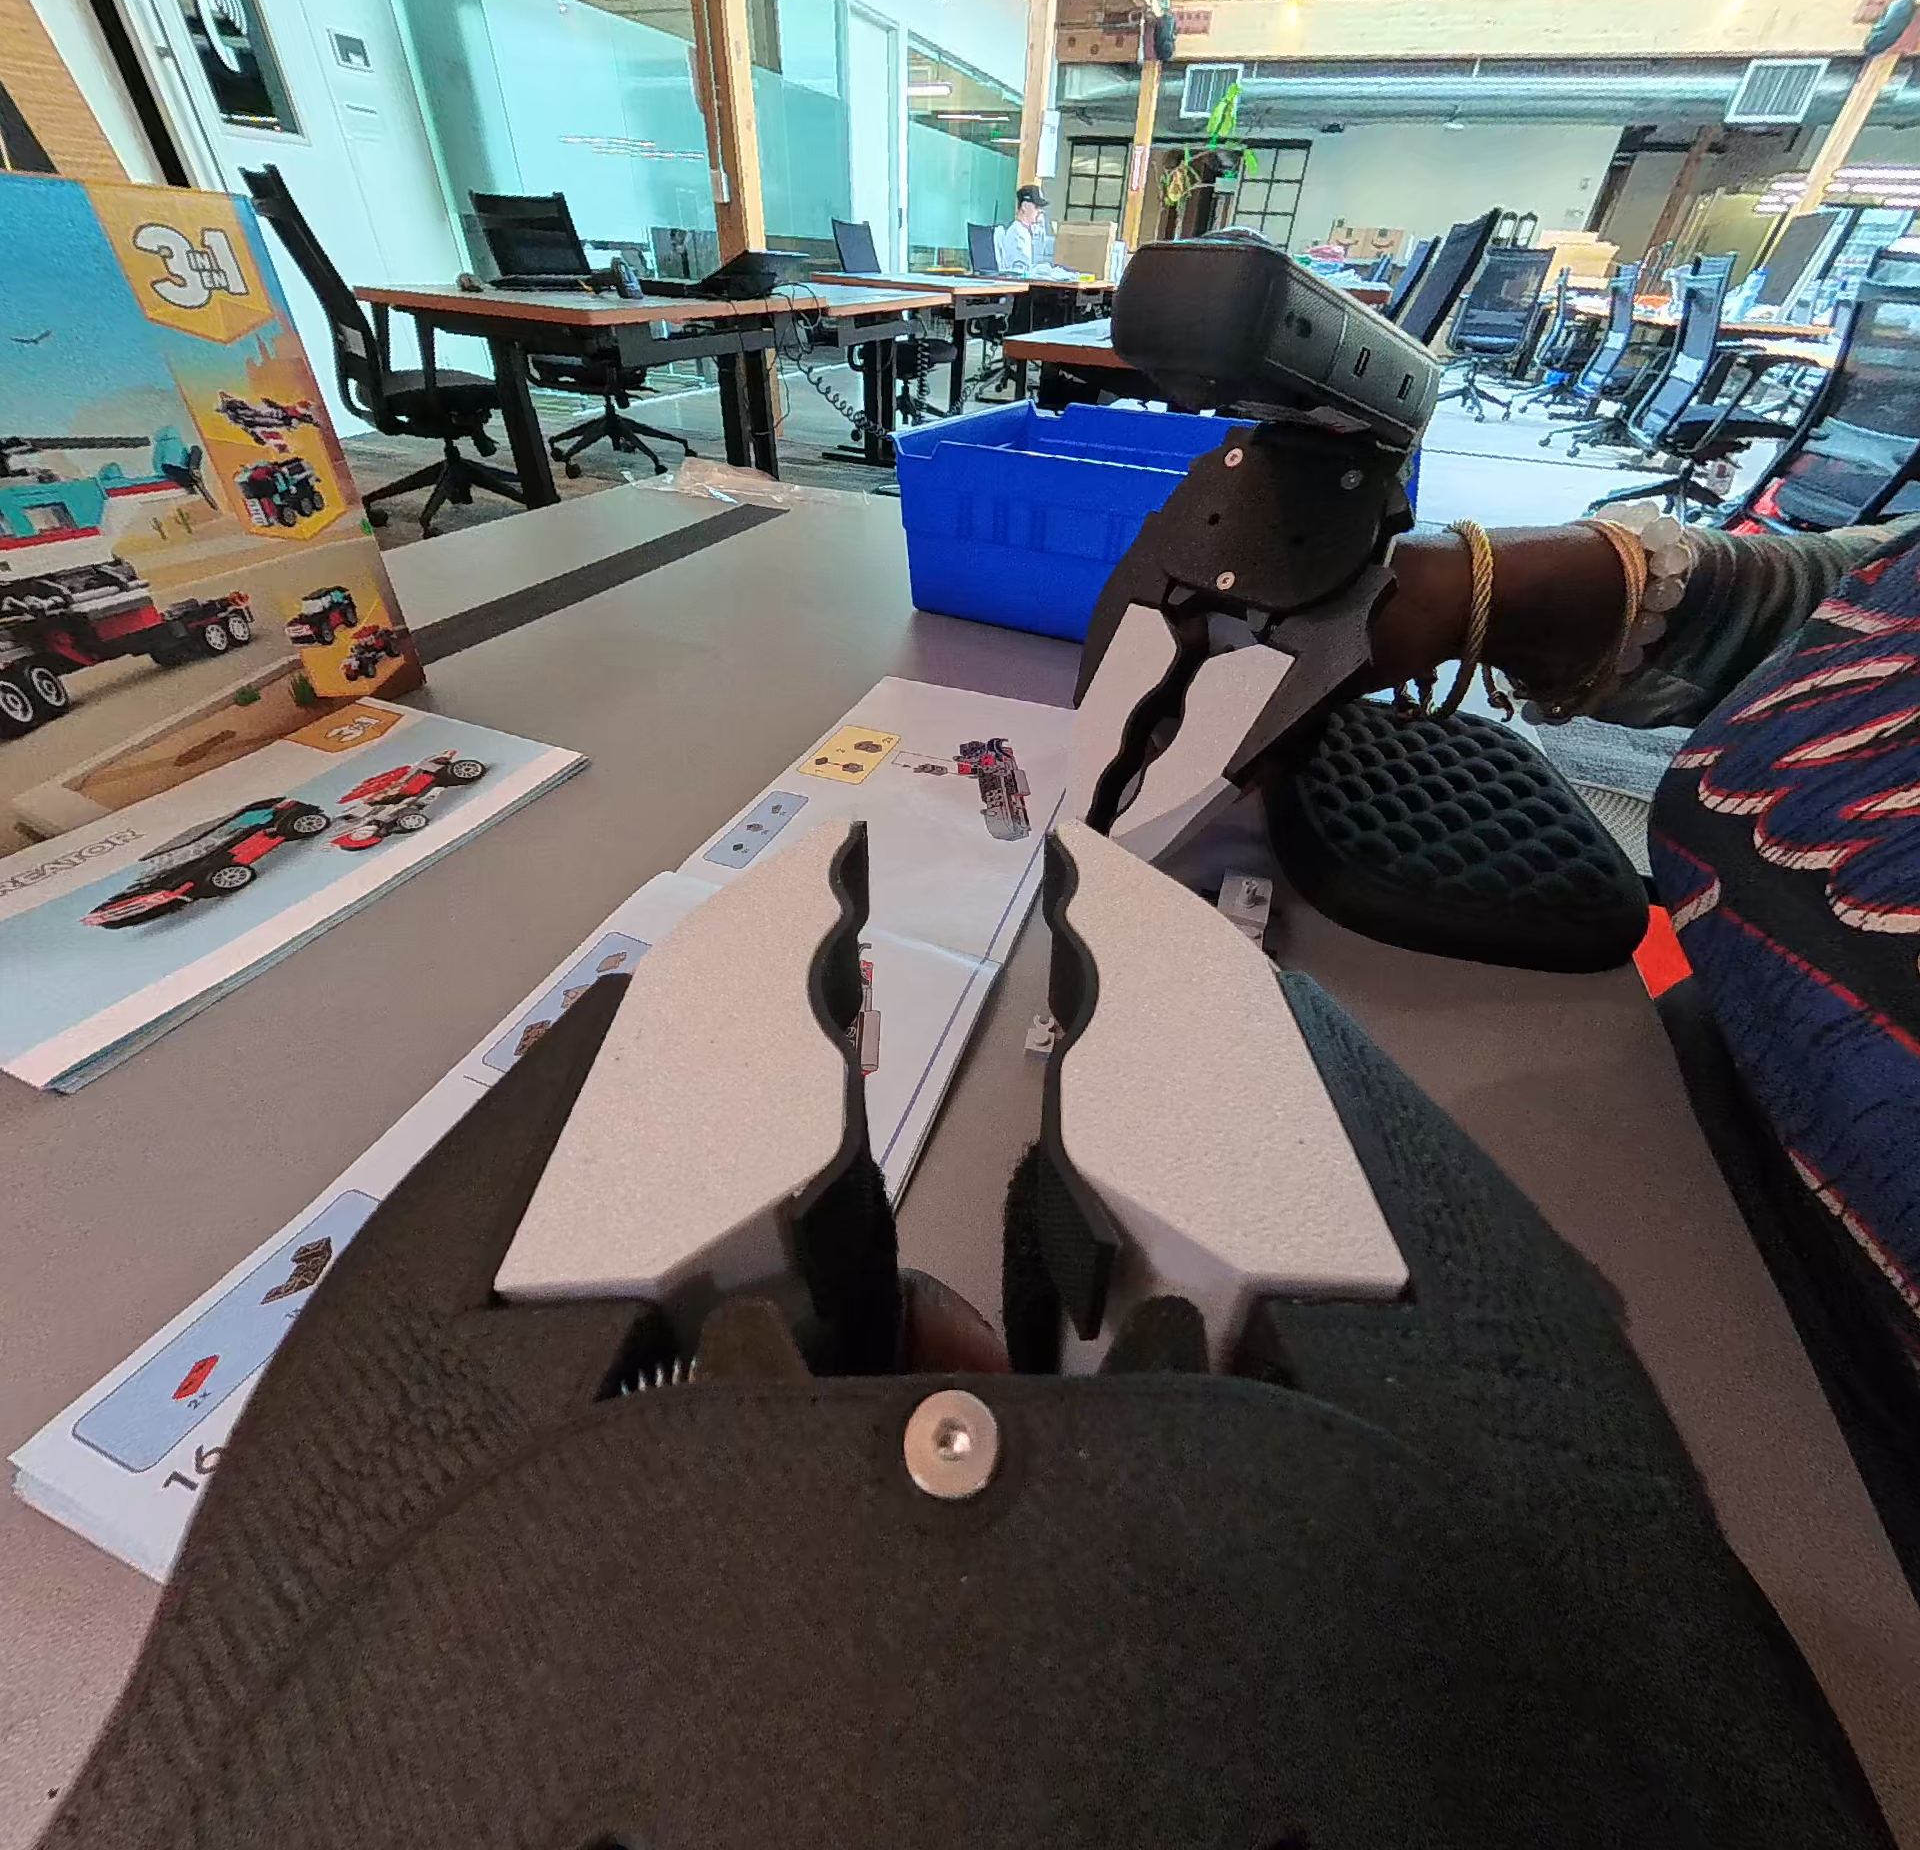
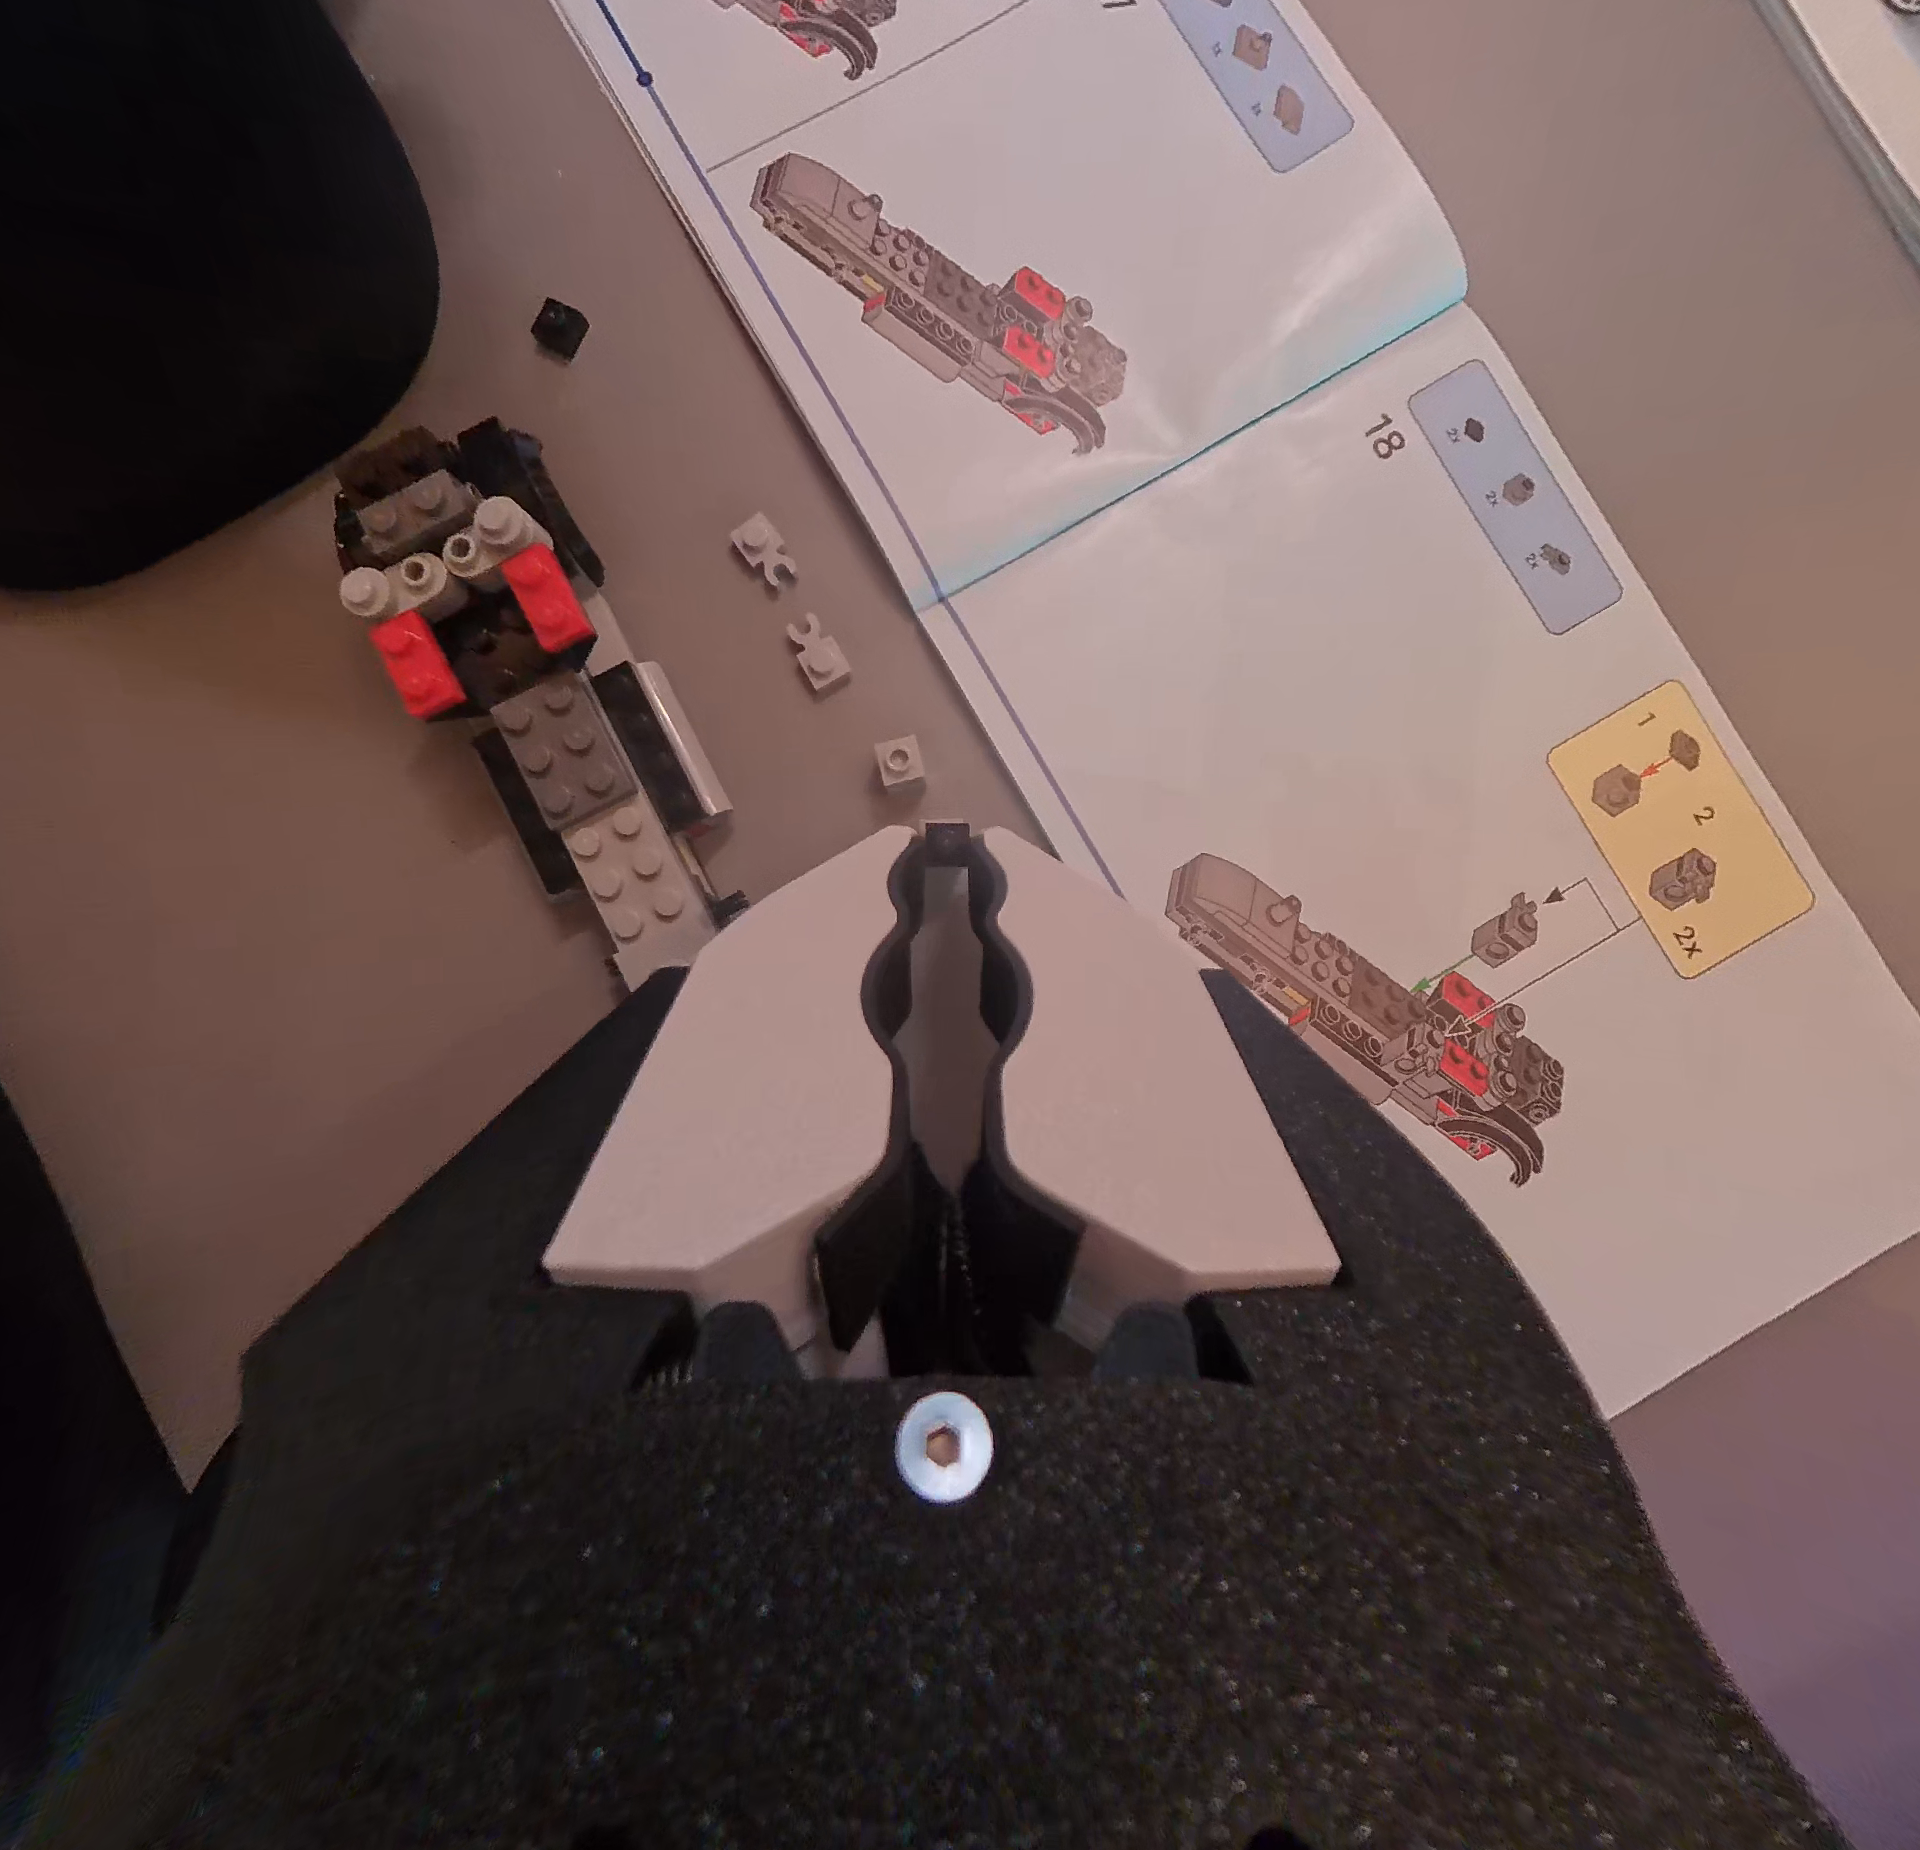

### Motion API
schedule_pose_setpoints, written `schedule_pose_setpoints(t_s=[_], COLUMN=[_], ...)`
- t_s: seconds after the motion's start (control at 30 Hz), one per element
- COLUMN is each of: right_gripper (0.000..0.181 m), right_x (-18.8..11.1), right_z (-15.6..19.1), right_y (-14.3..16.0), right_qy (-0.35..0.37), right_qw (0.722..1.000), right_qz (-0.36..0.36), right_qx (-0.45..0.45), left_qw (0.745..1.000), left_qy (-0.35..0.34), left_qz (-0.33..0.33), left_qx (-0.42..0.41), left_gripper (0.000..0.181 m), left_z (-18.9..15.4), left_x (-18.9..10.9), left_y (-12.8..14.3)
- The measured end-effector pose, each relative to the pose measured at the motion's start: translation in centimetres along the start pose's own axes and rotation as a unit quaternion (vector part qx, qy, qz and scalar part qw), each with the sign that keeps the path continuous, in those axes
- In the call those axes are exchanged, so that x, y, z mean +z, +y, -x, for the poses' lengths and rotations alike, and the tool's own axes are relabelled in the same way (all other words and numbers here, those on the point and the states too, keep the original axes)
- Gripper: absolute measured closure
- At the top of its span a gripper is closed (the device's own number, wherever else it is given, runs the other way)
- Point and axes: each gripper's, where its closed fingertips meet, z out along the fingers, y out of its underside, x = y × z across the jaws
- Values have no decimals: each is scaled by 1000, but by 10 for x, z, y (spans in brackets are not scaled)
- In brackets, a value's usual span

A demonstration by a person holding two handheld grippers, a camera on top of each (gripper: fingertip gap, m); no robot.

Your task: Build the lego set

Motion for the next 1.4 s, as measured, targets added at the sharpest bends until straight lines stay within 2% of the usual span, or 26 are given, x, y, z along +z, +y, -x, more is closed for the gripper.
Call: schedule_pose_setpoints(t_s=[0.67, 1.07, 1.4], right_gripper=[173, 173, 173], right_x=[0, 0, 1], right_z=[2, 1, 1], right_y=[0, 0, 2], right_qy=[17, -4, -23], right_qw=[999, 997, 988], right_qz=[39, 57, 116], right_qx=[-33, -52, -96], left_qw=[1000, 1000, 1000], left_qy=[2, 4, 6], left_qz=[-2, -3, -4], left_qx=[3, 4, 4], left_gripper=[149, 149, 149], left_z=[-2, -3, -3], left_x=[0, 0, 0], left_y=[-1, -1, -1])
